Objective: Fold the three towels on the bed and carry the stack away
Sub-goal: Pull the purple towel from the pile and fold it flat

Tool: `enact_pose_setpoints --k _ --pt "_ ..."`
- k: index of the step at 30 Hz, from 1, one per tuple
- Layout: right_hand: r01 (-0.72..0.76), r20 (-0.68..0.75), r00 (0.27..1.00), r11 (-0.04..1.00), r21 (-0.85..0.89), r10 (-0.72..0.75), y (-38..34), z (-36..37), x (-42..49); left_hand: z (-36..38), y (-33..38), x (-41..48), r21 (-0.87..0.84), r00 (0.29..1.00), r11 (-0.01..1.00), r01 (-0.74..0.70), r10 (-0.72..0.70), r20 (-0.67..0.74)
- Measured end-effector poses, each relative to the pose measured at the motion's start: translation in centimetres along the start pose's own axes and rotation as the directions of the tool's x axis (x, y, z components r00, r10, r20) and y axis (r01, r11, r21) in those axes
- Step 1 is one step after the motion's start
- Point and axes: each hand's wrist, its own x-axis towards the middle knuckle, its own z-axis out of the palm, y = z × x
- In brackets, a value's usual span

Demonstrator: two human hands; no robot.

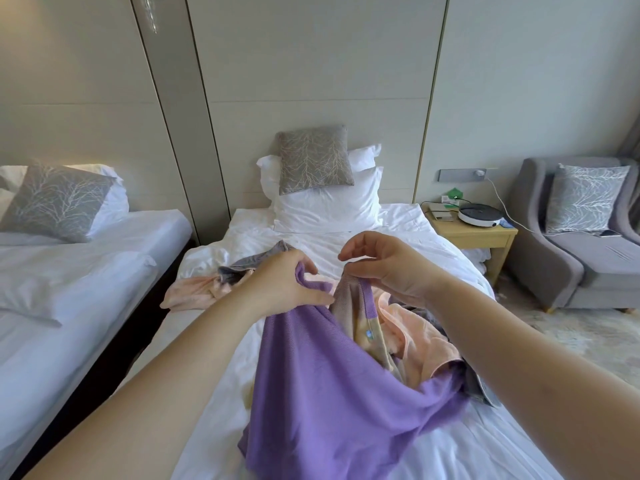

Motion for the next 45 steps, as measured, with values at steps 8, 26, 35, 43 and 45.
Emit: enact_pose_setpoints --k 8,26,35,43,45 --pt "0.022 0.058 0.998 0.97 -0.242 -0.009 -0.4 -0.7 -0.3 0.1 0.3 -0.1 0.425 0.996 0.901 -0.085 0.067 0.058" --pt "-0.097 0.157 0.978 0.967 -0.235 0.136 3.0 -2.6 -3.8 1.5 2.2 0.3 -0.76 0.97 0.64 -0.109 0.234 0.058" --pt "-0.139 -0.09 0.989 0.915 -0.379 0.113 3.0 -3.3 -3.1 -0.6 0.9 0.6 -0.72 0.99 0.684 -0.12 0.138 -0.034" --pt "-0.113 -0.252 0.964 0.733 -0.67 -0.083 -1.8 -2.9 -0.2 -1.0 1.3 1.5 -0.43 0.991 0.896 -0.108 0.063 -0.117" --pt "-0.104 -0.233 0.968 0.695 -0.712 -0.093 -2.5 -2.2 0.3 -0.6 1.6 1.6 -0.393 0.993 0.913 -0.112 0.084 -0.086"
